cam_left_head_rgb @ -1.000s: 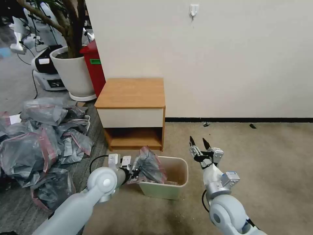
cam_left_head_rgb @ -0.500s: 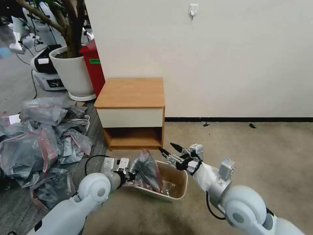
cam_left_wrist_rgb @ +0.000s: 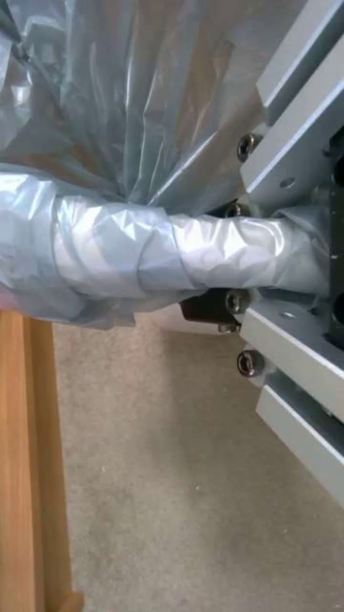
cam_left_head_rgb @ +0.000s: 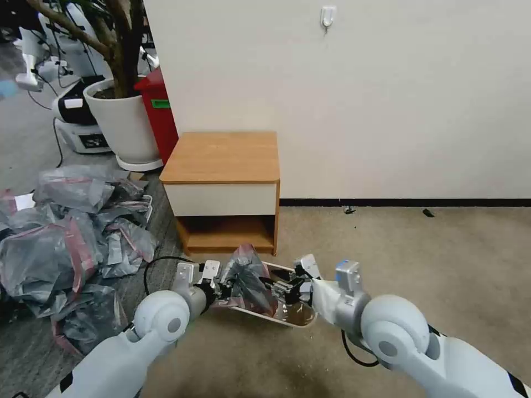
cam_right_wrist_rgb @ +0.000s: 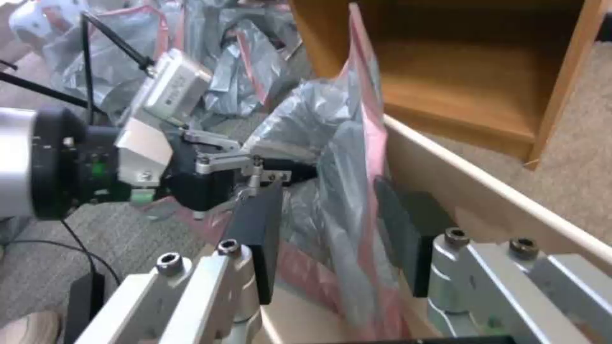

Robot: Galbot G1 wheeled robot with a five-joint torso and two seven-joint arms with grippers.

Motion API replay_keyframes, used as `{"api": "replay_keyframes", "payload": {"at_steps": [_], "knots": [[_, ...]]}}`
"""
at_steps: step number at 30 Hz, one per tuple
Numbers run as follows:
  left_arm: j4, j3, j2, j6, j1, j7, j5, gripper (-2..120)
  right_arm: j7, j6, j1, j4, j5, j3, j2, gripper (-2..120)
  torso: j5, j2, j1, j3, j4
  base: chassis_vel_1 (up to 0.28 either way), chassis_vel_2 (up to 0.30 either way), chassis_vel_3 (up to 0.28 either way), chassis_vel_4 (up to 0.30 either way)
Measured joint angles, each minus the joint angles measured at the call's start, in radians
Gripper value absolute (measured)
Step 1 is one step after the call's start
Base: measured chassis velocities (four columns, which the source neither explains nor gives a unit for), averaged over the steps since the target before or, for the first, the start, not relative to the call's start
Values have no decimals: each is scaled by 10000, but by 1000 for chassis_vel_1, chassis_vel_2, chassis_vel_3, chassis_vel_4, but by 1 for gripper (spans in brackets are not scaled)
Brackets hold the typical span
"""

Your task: Pick up the garbage bag from the table and place it over the trash can.

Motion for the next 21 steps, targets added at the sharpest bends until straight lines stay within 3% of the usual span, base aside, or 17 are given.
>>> {"api": "replay_keyframes", "payload": {"at_steps": [8, 15, 21], "knots": [[-263, -134, -14, -13, 164, -3, 25, 2, 558, -68, 558, -565, 50, -606, 184, 40, 0, 0, 0, 0, 2, 0, 0, 0, 0], [-233, -276, 45, -50, 220, 77, 48, 2, 755, 19, 209, -45, -3, -202, -197, 41, -1, 1, 0, 0, 0, 0, 0, 0, 0], [-128, -242, -6, -74, 150, 133, 101, 2, 902, -29, -252, 240, 18, 38, -248, 52, 0, 1, 0, 0, -1, 0, 0, 0, 0]]}}
